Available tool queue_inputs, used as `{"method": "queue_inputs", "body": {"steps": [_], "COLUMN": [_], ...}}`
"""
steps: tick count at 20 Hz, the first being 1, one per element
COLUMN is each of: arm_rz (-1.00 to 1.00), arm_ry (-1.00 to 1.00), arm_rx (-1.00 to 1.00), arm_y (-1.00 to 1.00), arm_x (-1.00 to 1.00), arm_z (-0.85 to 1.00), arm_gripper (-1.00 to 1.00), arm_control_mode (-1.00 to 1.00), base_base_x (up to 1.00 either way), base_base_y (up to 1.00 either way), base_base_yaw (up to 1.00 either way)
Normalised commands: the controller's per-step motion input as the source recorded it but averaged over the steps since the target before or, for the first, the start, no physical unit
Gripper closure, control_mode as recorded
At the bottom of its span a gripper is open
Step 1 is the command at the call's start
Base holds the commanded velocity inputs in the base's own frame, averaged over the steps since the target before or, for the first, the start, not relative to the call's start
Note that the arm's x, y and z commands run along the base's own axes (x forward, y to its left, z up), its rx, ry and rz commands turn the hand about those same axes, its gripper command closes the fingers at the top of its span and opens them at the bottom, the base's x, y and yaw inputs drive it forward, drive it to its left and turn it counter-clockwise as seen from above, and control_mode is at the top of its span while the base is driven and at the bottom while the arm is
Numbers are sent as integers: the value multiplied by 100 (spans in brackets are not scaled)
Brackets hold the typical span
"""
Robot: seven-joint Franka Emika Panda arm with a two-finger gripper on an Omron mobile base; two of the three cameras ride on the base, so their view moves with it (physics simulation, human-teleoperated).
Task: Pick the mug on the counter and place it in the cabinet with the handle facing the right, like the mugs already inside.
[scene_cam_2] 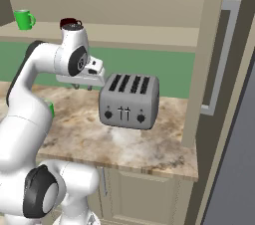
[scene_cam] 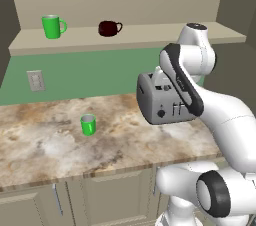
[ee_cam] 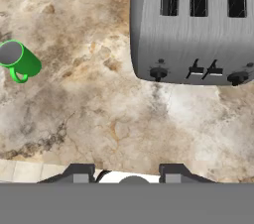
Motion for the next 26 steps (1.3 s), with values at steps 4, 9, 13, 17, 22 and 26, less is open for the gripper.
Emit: {"method": "queue_inputs", "body": {"steps": [4, 9, 13, 17, 22, 26], "arm_rz": [0, 0, 0, 0, 0, 0], "arm_ry": [0, -3, -8, -11, -11, -9], "arm_rx": [0, 0, 0, 0, 0, 0], "arm_y": [0, 2, 12, 21, 28, 33], "arm_x": [-4, -17, -23, -25, -21, -23], "arm_z": [0, 0, -4, -11, -19, -22], "arm_gripper": [-100, -100, -100, -100, -100, -100], "arm_control_mode": [-100, -100, -100, -100, -100, -100], "base_base_x": [0, 0, 0, 0, 0, 0], "base_base_y": [0, 0, 0, 0, 0, 0], "base_base_yaw": [0, 0, 0, 0, 0, 0]}}
